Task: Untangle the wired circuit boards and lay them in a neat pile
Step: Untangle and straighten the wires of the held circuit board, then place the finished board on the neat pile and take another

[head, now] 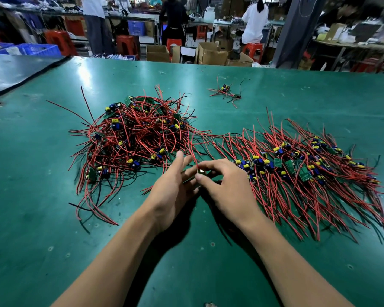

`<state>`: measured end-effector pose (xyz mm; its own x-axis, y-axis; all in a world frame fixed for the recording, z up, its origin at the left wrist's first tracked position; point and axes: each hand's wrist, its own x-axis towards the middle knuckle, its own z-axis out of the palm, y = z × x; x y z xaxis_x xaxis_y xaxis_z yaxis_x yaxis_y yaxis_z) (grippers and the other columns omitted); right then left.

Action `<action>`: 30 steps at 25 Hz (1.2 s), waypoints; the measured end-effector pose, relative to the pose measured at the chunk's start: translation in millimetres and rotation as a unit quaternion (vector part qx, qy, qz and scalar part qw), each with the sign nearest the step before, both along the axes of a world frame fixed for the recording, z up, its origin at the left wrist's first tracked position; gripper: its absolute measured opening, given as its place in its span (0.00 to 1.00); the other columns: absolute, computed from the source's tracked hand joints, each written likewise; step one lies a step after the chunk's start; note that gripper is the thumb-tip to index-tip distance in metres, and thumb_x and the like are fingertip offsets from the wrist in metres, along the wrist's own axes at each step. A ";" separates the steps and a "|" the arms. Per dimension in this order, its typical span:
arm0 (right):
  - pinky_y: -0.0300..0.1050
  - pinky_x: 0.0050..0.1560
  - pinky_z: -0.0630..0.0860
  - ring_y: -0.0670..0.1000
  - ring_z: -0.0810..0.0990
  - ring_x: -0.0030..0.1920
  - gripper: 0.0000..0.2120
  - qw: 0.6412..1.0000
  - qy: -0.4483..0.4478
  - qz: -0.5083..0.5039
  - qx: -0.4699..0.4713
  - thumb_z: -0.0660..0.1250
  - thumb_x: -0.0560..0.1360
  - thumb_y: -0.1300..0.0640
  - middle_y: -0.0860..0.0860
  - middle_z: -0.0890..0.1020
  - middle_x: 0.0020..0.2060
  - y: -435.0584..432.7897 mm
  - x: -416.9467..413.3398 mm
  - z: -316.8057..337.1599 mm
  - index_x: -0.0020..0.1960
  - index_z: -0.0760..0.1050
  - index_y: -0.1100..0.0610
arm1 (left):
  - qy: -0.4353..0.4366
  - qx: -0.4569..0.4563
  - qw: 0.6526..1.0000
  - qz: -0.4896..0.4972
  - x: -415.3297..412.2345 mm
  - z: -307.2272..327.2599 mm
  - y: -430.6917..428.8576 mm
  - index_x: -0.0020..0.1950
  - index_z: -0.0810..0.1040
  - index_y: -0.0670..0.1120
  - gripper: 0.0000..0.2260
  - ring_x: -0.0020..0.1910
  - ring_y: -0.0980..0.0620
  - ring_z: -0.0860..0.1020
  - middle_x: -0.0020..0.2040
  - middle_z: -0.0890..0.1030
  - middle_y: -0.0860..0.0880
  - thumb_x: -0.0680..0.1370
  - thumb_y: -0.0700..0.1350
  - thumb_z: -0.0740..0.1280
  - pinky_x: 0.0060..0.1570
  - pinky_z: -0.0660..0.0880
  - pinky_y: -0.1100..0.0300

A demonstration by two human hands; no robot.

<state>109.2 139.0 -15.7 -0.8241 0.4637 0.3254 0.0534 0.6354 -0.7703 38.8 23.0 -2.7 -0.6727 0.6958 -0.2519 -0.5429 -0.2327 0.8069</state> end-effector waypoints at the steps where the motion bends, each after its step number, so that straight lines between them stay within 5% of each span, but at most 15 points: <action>1: 0.34 0.53 0.73 0.43 0.80 0.50 0.11 1.000 0.009 -0.007 0.002 0.74 0.74 0.59 0.47 0.84 0.51 0.8 -0.1 0.7 0.56 0.84 0.55 | 0.017 -0.012 1.000 0.003 -0.1 -0.7 -0.3 0.69 0.71 0.51 0.19 0.55 0.54 0.82 0.61 0.82 0.50 0.82 0.58 0.56 0.56 0.77 0.57; 3: 0.32 0.56 0.72 0.44 0.80 0.51 0.10 0.999 0.030 -0.038 0.013 0.74 0.75 0.60 0.49 0.84 0.51 5.2 0.3 2.5 0.56 0.84 0.56 | 0.103 -0.065 0.992 0.035 -1.7 -3.1 -2.7 0.63 0.76 0.48 0.12 0.54 0.51 0.83 0.58 0.83 0.47 0.82 0.49 0.61 0.59 0.77 0.52; 6: 0.25 0.57 0.66 0.46 0.79 0.52 0.10 0.990 0.057 -0.124 0.044 0.73 0.75 0.62 0.52 0.83 0.51 18.5 3.7 7.8 0.57 0.84 0.58 | 0.211 -0.138 0.960 0.121 -6.6 -5.9 -10.5 0.54 0.79 0.44 0.05 0.40 0.49 0.84 0.49 0.84 0.42 0.81 0.40 0.65 0.44 0.82 0.55; 11: 0.36 0.59 0.64 0.55 0.75 0.57 0.12 0.963 0.039 -0.221 0.146 0.71 0.77 0.60 0.53 0.79 0.53 38.4 13.3 12.6 0.60 0.83 0.58 | 0.175 -0.194 0.932 0.250 -24.9 -9.4 -21.1 0.58 0.72 0.44 0.11 0.35 0.48 0.83 0.46 0.81 0.41 0.77 0.37 0.67 0.38 0.81 0.51; 14: 0.35 0.57 0.67 0.51 0.77 0.53 0.10 0.978 0.049 -0.126 0.159 0.71 0.77 0.60 0.51 0.80 0.51 21.7 8.7 10.9 0.57 0.83 0.58 | 0.153 -0.183 0.940 0.244 -31.3 -10.6 -22.2 0.69 0.65 0.45 0.22 0.36 0.44 0.84 0.45 0.82 0.40 0.76 0.34 0.66 0.37 0.82 0.50; 18: 0.46 0.59 0.75 0.50 0.80 0.54 0.11 0.984 -0.070 0.012 0.163 0.69 0.78 0.50 0.48 0.82 0.52 6.1 3.1 -0.3 0.57 0.83 0.53 | 0.165 -0.201 0.947 0.187 -39.2 -10.4 -26.7 0.77 0.59 0.41 0.30 0.32 0.45 0.82 0.44 0.81 0.39 0.77 0.34 0.66 0.31 0.79 0.55; 21: 0.48 0.52 0.77 0.53 0.81 0.50 0.14 0.974 -0.139 -0.028 0.178 0.65 0.79 0.42 0.47 0.84 0.48 10.8 5.5 -1.6 0.52 0.83 0.49 | 0.213 -0.249 0.933 0.149 -44.1 -8.8 -32.5 0.74 0.65 0.40 0.25 0.27 0.48 0.78 0.37 0.80 0.40 0.78 0.36 0.66 0.24 0.73 0.59; 26: 0.49 0.44 0.77 0.56 0.80 0.39 0.23 0.976 -0.157 -0.142 0.043 0.62 0.77 0.34 0.48 0.81 0.30 25.9 7.4 5.4 0.37 0.79 0.51 | 0.266 -0.289 0.906 0.160 -42.2 -10.1 -33.4 0.63 0.75 0.40 0.15 0.24 0.48 0.76 0.31 0.80 0.44 0.77 0.37 0.67 0.22 0.70 0.61; 30: 0.49 0.44 0.78 0.57 0.81 0.40 0.20 0.971 -0.156 -0.164 0.073 0.63 0.77 0.36 0.48 0.82 0.33 19.0 10.4 4.7 0.43 0.81 0.52 | 0.303 -0.300 0.890 0.161 -43.7 -13.7 -33.2 0.73 0.67 0.51 0.26 0.23 0.48 0.75 0.28 0.81 0.45 0.77 0.39 0.67 0.22 0.70 0.62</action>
<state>119.6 158.0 -11.0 -0.7085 0.6860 0.1655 0.4885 0.6460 -0.5866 -4.9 -10.2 -16.4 -0.9517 0.3049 -0.0353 0.0520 0.2733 0.9605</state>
